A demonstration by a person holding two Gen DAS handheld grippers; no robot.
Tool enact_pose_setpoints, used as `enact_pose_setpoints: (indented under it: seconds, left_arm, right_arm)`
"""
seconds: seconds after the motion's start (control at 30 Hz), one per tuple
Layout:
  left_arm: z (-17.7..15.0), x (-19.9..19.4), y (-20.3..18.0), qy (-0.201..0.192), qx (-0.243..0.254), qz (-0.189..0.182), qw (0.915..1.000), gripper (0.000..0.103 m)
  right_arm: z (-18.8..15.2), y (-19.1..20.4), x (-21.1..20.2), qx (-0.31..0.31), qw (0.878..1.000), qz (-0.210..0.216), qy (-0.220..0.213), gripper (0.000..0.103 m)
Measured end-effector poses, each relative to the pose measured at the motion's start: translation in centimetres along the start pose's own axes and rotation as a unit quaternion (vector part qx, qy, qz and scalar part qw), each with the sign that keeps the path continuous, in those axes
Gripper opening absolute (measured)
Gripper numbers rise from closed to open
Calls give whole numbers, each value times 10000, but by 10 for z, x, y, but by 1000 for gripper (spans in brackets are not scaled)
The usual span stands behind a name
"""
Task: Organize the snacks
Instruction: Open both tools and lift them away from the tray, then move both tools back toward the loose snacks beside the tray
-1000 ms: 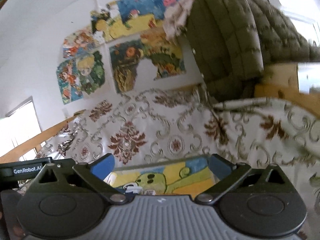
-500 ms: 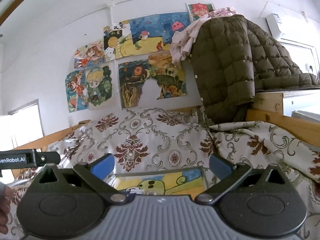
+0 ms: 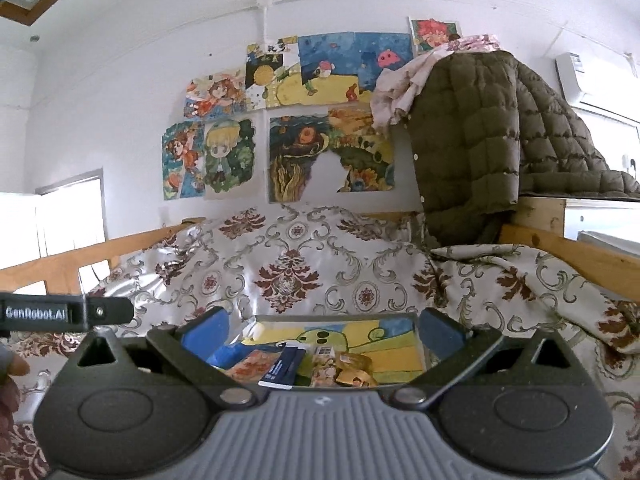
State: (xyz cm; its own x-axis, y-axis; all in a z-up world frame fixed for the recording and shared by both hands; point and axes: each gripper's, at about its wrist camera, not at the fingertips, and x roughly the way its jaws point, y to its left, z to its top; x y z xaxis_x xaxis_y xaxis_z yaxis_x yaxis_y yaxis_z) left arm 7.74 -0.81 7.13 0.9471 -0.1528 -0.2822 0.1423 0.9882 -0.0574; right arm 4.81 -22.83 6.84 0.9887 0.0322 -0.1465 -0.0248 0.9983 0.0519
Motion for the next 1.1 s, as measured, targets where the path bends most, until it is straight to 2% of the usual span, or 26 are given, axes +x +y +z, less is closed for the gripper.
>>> enact_pose_setpoints:
  seconds: [0.23, 0.47, 0.53, 0.63, 0.77, 1.1]
  left_arm:
    - [-27, -24, -1, 179, 183, -79, 9996, 102]
    - [-55, -43, 9, 277, 96, 73, 9995, 102]
    - [-62, -45, 13, 384, 71, 168, 9991, 102]
    - [-68, -47, 22, 647, -264, 234, 9973, 102]
    - [-74, -51, 32, 774, -571, 390, 9946, 102]
    - [-83, -31, 31, 1415, -431, 586, 9873, 102]
  right_arm:
    - [-9, -6, -22, 232, 9996, -36, 183, 103]
    - [-22, -5, -42, 304, 9987, -93, 392, 103]
    - [-24, -3, -45, 329, 9982, -105, 482, 103]
    - [-29, 0, -50, 354, 9974, -155, 600, 103]
    - [-36, 8, -57, 272, 9970, -176, 703, 103]
    - [-47, 17, -47, 91, 9925, -283, 1187, 103]
